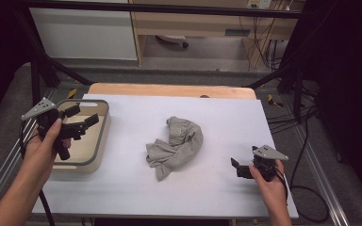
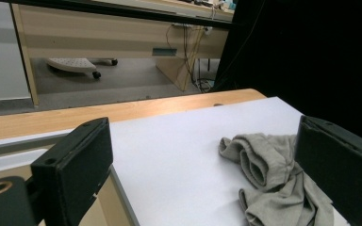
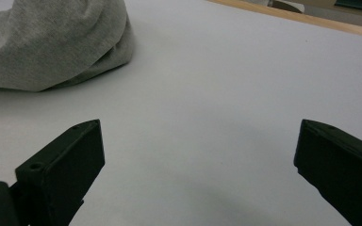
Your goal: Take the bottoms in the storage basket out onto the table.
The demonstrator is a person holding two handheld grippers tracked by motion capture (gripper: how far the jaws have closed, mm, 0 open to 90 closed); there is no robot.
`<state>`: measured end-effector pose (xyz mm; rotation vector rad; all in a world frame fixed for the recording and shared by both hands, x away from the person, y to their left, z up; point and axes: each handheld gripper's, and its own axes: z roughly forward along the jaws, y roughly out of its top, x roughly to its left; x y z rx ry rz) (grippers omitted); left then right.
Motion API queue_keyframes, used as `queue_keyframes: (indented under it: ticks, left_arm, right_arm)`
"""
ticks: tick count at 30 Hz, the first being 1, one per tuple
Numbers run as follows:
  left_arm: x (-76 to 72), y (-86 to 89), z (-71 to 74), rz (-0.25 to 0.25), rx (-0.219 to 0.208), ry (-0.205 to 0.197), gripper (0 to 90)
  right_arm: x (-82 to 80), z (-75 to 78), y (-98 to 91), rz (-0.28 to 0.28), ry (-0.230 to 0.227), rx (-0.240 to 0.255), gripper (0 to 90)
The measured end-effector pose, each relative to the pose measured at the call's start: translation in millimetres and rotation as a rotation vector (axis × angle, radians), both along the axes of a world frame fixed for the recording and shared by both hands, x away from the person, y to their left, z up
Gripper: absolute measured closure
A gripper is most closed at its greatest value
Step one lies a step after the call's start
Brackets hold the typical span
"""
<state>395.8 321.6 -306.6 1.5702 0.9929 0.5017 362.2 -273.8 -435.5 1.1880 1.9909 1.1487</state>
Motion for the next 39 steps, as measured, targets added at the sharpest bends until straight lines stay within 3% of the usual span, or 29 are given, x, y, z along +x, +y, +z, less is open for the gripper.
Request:
queue_keyframes:
  ticks: [18, 39]
  left_arm:
    - [-18.5, 13.1, -31.0, 0.024, -0.039, 0.031, 6.4]
    - [-32.5, -1.4, -54.4, -0.022, 0.017, 0.062, 6.3]
  right_arm:
    - [0.7, -1.8, 1.5, 0.004, 0.015, -0.003, 2.9]
    - [0.4, -2.6, 2.3, 0.014, 0.019, -0.006, 2.8]
